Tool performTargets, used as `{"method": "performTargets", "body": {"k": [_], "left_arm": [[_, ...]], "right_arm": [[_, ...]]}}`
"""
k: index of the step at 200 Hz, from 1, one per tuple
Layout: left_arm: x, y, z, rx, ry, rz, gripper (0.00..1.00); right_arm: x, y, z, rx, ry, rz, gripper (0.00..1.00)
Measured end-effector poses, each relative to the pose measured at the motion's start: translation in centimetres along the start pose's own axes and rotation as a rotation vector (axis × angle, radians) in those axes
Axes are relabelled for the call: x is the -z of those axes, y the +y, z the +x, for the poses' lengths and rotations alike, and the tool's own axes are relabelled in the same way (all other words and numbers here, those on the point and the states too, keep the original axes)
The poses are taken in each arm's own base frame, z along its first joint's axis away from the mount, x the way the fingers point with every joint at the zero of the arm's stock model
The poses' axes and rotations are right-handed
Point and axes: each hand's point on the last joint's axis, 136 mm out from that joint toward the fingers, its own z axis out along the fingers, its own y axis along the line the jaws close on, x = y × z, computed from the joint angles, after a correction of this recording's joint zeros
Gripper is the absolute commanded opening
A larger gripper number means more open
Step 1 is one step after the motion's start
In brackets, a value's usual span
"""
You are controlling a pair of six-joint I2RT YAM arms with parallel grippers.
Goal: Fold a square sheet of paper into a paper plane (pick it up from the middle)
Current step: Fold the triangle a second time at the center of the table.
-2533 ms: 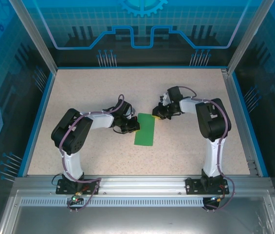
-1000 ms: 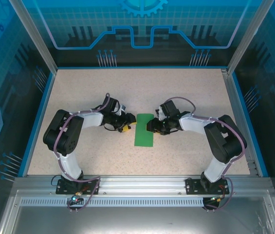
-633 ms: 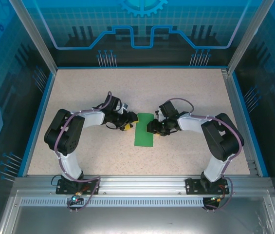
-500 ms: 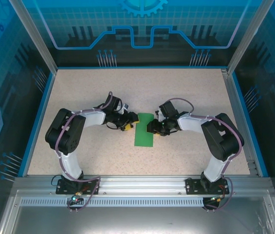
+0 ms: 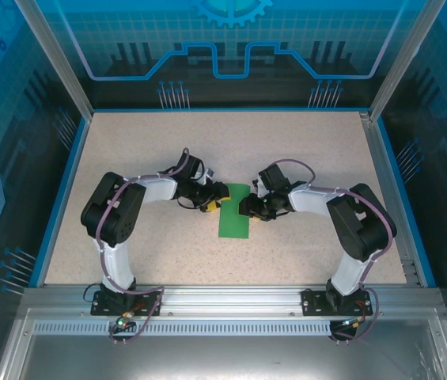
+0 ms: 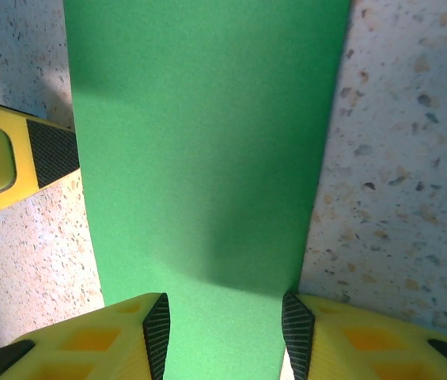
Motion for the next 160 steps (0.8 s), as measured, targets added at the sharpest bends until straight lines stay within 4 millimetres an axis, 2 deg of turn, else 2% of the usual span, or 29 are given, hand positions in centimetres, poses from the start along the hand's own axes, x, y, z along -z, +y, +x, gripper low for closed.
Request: {"method": "performTargets", "body": {"k": [160], "left_arm": [[-0.61, -0.50, -0.14, -0.003, 0.021, 0.010, 0.56]], "right_arm": [[-0.16, -0.09, 0.00, -0.005, 0.008, 0.001, 0.46]]}}
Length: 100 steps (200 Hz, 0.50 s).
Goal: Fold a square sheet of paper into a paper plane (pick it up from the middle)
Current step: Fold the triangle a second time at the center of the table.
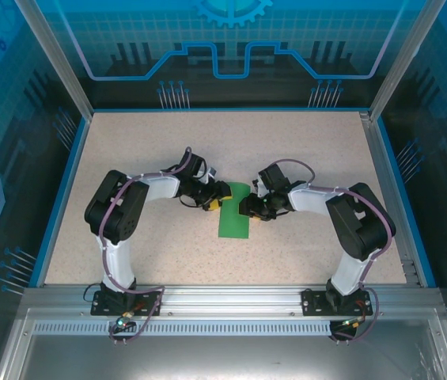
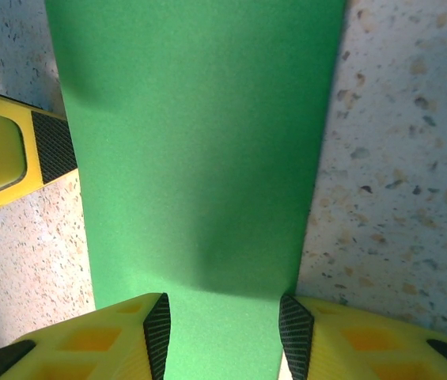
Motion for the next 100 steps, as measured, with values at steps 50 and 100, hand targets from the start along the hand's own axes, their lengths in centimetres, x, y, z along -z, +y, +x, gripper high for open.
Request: {"method": "performTargets", "body": {"k": [50, 100], "left_arm": [[-0.4, -0.7, 0.7, -0.016, 0.029, 0.029, 0.56], [-0.4, -3.0, 0.7, -0.050, 0.054, 0.135, 0.58]], "right_arm": [[0.0, 0.0, 0.0, -0.002, 0.002, -0.005, 0.46], [0.0, 0.0, -0.1, -0.006, 0.003, -0.012, 0.46]]}}
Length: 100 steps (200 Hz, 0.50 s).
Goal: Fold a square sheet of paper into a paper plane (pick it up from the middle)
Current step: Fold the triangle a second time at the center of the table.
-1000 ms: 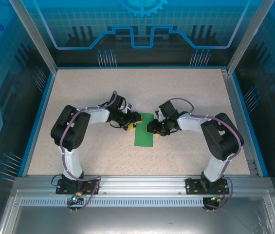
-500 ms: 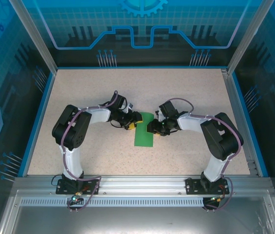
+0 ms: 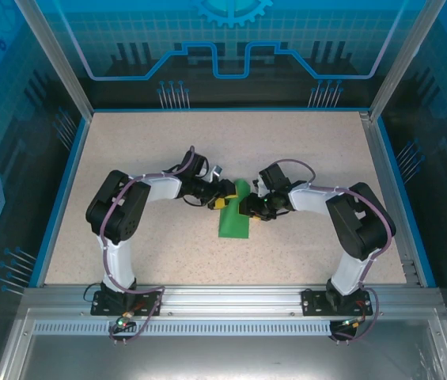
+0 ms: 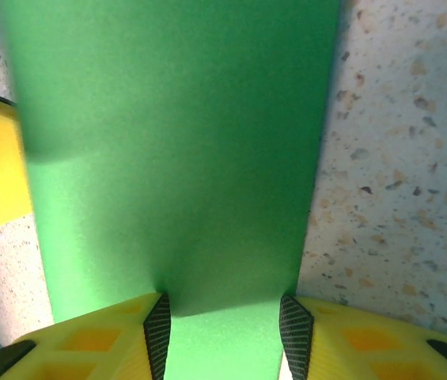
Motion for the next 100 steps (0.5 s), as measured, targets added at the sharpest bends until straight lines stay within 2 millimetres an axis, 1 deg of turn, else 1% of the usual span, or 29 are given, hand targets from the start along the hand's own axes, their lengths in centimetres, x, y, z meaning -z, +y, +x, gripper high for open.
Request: {"method": "performTargets", "body": {"k": [45, 70, 100], "left_arm": [[-0.2, -1.2, -0.3, -0.005, 0.002, 0.074, 0.60], [-0.2, -1.1, -0.4, 0.011, -0.005, 0.093, 0.61], [0.0, -1.0, -1.0, 0.017, -0.017, 0.109, 0.62]], "right_arm": [[0.0, -0.1, 0.0, -0.006, 0.002, -0.009, 0.46], [0.0, 0.0, 0.0, -0.010, 0.002, -0.017, 0.46], [0.0, 0.0, 0.0, -0.011, 0.003, -0.021, 0.46]]}}
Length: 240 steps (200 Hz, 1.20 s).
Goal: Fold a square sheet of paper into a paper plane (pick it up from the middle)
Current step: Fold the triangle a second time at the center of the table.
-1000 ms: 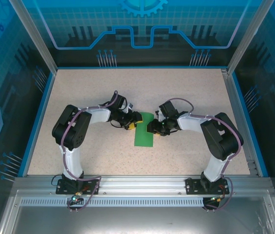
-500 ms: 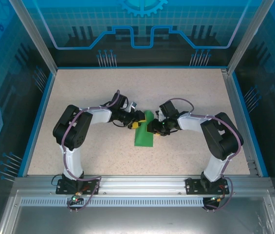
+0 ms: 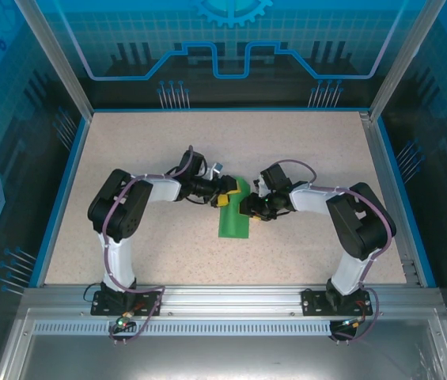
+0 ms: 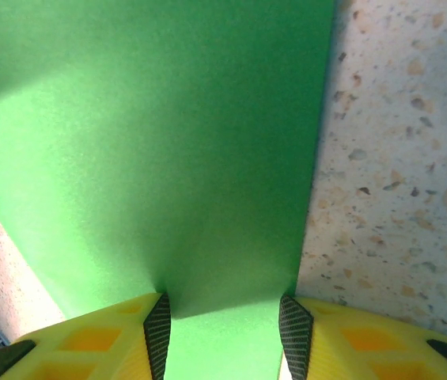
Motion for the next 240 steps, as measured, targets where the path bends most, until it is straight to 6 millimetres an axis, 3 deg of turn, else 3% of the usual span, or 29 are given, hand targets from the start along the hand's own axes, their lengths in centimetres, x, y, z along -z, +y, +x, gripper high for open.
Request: {"method": "performTargets", "body": {"k": [38, 85, 138, 162, 199, 240], "left_arm": [[0.1, 0.2, -1.1, 0.001, -0.014, 0.000, 0.62], [0.2, 0.2, -1.4, 0.006, -0.011, 0.007, 0.53], [0.6, 2.4, 1.7, 0.054, 0.040, -0.023, 0.39], [0.6, 2.3, 3.1, 0.045, 0.064, -0.033, 0.30], [0.6, 1.5, 3.5, 0.010, 0.069, -0.026, 0.21], [0.7, 1.4, 3.5, 0.011, 0.069, -0.027, 0.17]], "right_arm": [[0.0, 0.0, -0.1, -0.006, -0.001, -0.004, 0.46], [0.0, 0.0, 0.0, -0.009, 0.000, -0.008, 0.46], [0.2, 0.2, -0.1, -0.011, -0.012, -0.018, 0.47], [0.3, 0.2, -0.1, -0.009, -0.017, -0.022, 0.47], [0.7, 0.2, 0.2, 0.003, -0.038, -0.028, 0.50], [2.9, 0.3, 0.8, 0.030, -0.101, -0.025, 0.57]]}}
